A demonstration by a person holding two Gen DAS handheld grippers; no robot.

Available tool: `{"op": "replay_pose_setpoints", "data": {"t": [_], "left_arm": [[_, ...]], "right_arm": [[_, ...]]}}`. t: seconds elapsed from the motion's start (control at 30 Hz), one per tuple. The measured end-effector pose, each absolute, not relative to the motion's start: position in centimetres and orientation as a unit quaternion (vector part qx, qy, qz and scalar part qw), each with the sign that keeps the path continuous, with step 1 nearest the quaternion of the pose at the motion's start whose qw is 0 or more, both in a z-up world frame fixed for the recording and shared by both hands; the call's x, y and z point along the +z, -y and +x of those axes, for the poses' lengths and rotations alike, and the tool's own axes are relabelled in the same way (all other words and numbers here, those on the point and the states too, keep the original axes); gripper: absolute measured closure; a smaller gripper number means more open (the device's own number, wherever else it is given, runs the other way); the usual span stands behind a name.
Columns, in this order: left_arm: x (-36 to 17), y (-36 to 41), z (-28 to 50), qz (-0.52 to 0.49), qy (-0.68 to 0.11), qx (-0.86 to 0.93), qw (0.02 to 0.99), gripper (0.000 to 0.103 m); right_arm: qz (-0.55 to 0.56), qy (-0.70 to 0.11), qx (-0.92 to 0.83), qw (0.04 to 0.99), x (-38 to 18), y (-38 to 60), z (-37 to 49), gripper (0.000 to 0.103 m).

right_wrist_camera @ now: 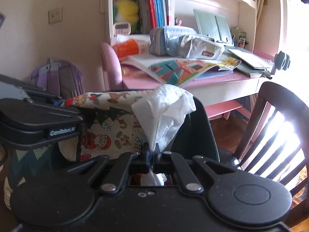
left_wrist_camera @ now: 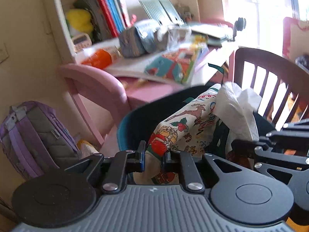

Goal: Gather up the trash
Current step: 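Lift and carry the Christmas bag and tissue with both tools to the bin, then open both tools over the green bin to drop the bag and tissue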

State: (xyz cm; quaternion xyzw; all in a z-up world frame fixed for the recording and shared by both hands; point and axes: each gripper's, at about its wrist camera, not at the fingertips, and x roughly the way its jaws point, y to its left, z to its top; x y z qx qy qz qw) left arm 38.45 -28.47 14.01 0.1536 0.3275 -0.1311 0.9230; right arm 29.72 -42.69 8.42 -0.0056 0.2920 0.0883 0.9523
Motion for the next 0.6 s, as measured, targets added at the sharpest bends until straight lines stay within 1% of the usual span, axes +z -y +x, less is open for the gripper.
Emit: {"op": "replay_pose_setpoints", "data": {"t": [0.13,0.2,0.37,0.43,0.47,0.5,0.53,0.57,0.6], "left_arm": [[12.7,29.2,39.3,0.164,-0.355,-0.143,0.909,0.088],[12.2,29.5,39.6,0.167,-0.365,-0.146,0.904,0.087],[11.2,30.4,39.9,0.18,-0.381,-0.155,0.894,0.085],[10.9,30.6,39.8,0.179,-0.39,-0.159,0.889,0.082],[10.8,30.7,39.8,0.179,-0.393,-0.159,0.888,0.076],[10.8,30.7,39.7,0.177,-0.394,-0.157,0.888,0.065],[10.8,30.8,39.7,0.176,-0.394,-0.156,0.889,0.057],[10.9,30.8,39.5,0.175,-0.39,-0.153,0.891,0.042],[11.0,30.7,39.4,0.177,-0.384,-0.146,0.894,0.032]], "right_arm": [[-0.013,-0.302,0.09,0.949,7.8,42.9,29.9,0.095],[-0.015,-0.301,0.084,0.95,7.7,43.0,29.8,0.089],[-0.008,-0.302,0.083,0.95,7.7,43.9,29.8,0.085],[-0.006,-0.302,0.083,0.95,7.7,44.2,29.6,0.083],[-0.006,-0.301,0.083,0.95,7.7,44.3,29.6,0.08],[-0.007,-0.301,0.083,0.95,7.8,44.4,29.4,0.076],[-0.008,-0.299,0.081,0.951,7.8,44.4,29.3,0.071],[-0.01,-0.296,0.074,0.952,8.0,44.5,29.1,0.07],[-0.009,-0.293,0.073,0.953,8.1,44.7,29.0,0.071]]}}
